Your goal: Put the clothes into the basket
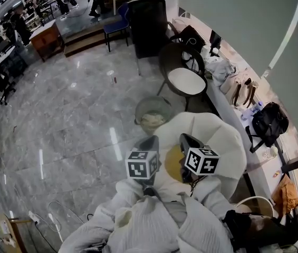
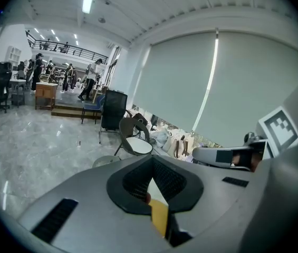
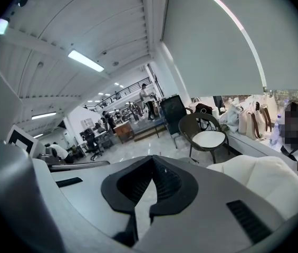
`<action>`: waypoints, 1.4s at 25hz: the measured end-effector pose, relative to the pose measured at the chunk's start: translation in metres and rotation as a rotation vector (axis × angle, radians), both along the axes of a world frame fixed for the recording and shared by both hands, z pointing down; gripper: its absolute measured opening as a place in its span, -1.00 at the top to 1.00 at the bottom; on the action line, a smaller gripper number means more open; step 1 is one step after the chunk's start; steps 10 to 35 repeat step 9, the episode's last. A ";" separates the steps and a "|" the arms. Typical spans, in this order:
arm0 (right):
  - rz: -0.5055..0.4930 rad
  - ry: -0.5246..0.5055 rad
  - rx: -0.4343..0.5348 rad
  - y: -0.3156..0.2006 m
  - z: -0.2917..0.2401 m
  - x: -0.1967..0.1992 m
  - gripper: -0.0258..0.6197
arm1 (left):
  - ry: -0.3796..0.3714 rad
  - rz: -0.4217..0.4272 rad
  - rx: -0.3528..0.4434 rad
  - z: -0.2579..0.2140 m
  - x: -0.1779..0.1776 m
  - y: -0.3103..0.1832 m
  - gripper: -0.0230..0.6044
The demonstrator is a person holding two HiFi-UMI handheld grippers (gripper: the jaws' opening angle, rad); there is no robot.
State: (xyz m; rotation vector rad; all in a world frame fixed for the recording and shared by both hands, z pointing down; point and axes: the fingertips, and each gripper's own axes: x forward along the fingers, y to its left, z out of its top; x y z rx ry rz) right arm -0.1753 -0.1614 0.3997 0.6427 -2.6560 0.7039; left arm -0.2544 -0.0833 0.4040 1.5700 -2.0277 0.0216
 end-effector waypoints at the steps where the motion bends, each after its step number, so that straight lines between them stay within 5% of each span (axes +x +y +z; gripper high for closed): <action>1: 0.003 0.000 0.001 0.001 0.000 0.001 0.85 | 0.000 0.000 0.000 0.001 0.000 0.002 0.91; 35: 0.008 0.005 -0.021 0.011 -0.003 0.007 0.85 | 0.006 -0.002 -0.010 0.000 0.004 0.018 0.91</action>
